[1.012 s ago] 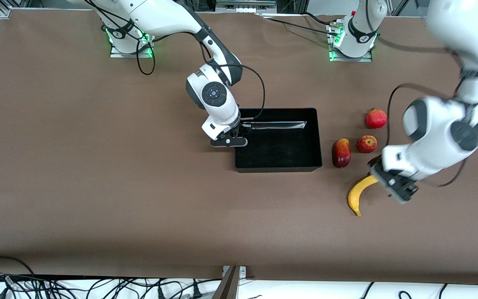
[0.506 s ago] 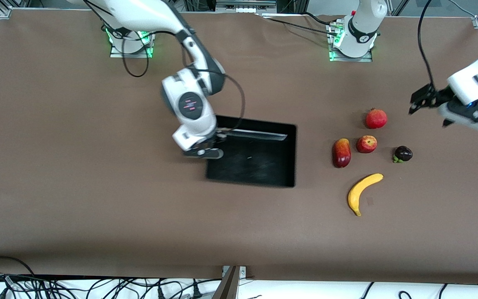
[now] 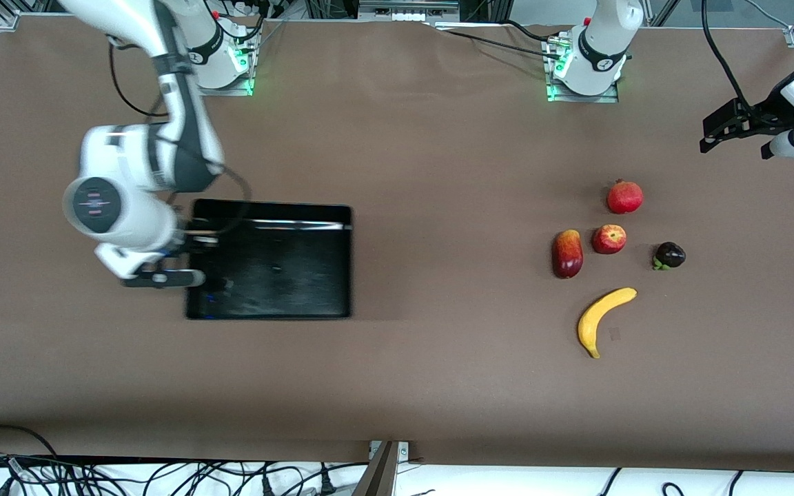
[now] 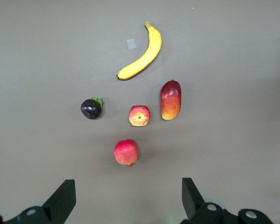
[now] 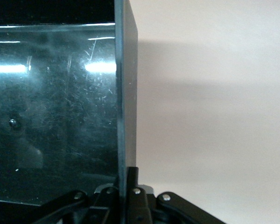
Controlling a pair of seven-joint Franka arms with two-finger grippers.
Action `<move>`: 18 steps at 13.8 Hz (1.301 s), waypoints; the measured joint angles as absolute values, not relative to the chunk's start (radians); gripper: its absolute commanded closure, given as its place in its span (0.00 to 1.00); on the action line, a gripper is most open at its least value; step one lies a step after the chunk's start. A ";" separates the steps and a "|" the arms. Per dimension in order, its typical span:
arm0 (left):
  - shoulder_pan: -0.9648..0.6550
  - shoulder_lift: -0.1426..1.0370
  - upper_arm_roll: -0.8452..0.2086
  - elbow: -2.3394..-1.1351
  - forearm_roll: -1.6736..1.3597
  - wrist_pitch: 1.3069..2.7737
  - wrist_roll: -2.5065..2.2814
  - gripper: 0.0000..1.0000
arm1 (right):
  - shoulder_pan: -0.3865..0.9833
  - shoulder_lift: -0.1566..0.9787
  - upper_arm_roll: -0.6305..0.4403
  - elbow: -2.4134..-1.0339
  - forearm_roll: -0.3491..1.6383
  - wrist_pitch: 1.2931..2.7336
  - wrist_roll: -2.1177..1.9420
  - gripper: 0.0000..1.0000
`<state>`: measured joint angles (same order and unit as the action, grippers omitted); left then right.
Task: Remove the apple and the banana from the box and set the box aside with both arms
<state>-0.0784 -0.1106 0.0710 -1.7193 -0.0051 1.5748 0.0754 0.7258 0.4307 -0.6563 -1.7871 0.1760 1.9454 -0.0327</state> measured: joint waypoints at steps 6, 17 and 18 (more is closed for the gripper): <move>-0.068 -0.108 0.080 -1.700 -0.005 1.574 0.054 0.00 | 0.567 0.428 -0.685 -1.941 0.181 1.994 -0.215 0.00; -0.024 -0.064 0.082 -1.614 -0.005 1.574 0.055 0.00 | 0.533 0.311 -0.669 -1.462 0.179 1.453 -0.218 0.00; -0.020 -0.062 0.082 -1.611 -0.005 1.574 0.055 0.00 | 0.460 0.300 -0.577 -1.448 0.173 1.444 -0.214 0.00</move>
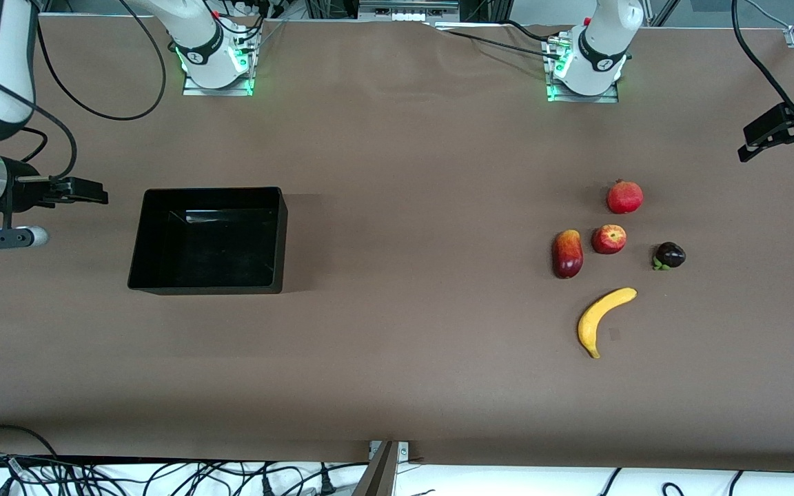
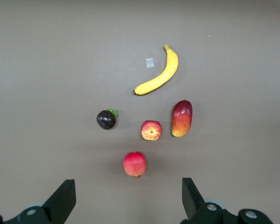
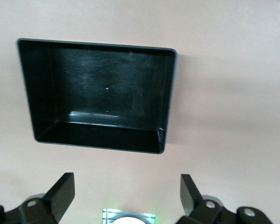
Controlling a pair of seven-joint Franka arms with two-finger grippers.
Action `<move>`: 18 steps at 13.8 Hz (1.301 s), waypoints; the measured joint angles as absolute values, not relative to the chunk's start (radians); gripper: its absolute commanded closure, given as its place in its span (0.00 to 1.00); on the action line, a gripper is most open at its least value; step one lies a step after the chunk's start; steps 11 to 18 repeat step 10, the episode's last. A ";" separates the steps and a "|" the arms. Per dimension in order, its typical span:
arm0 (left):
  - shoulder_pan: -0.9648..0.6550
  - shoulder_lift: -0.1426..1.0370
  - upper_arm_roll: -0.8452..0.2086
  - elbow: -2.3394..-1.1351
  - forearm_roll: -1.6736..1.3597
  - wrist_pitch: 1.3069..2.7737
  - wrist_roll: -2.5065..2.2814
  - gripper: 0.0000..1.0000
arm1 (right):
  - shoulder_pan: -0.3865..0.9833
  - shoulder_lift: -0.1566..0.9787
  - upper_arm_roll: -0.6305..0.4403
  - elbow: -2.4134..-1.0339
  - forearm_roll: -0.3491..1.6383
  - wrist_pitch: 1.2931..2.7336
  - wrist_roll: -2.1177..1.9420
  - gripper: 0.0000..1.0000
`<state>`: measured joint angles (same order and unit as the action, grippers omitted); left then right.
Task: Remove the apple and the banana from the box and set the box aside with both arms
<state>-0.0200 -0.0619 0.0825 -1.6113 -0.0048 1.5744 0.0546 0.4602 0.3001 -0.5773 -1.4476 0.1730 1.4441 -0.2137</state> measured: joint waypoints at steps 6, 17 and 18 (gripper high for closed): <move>-0.016 -0.059 0.082 -1.607 -0.005 1.574 0.055 0.00 | 0.004 0.122 -0.029 -1.621 0.009 1.608 -0.028 0.00; -0.016 -0.049 0.082 -1.596 -0.005 1.576 0.055 0.00 | -0.016 0.018 -0.026 -1.698 0.003 1.670 -0.015 0.00; -0.016 -0.049 0.082 -1.596 -0.005 1.576 0.055 0.00 | -0.016 0.018 -0.026 -1.698 0.003 1.670 -0.015 0.00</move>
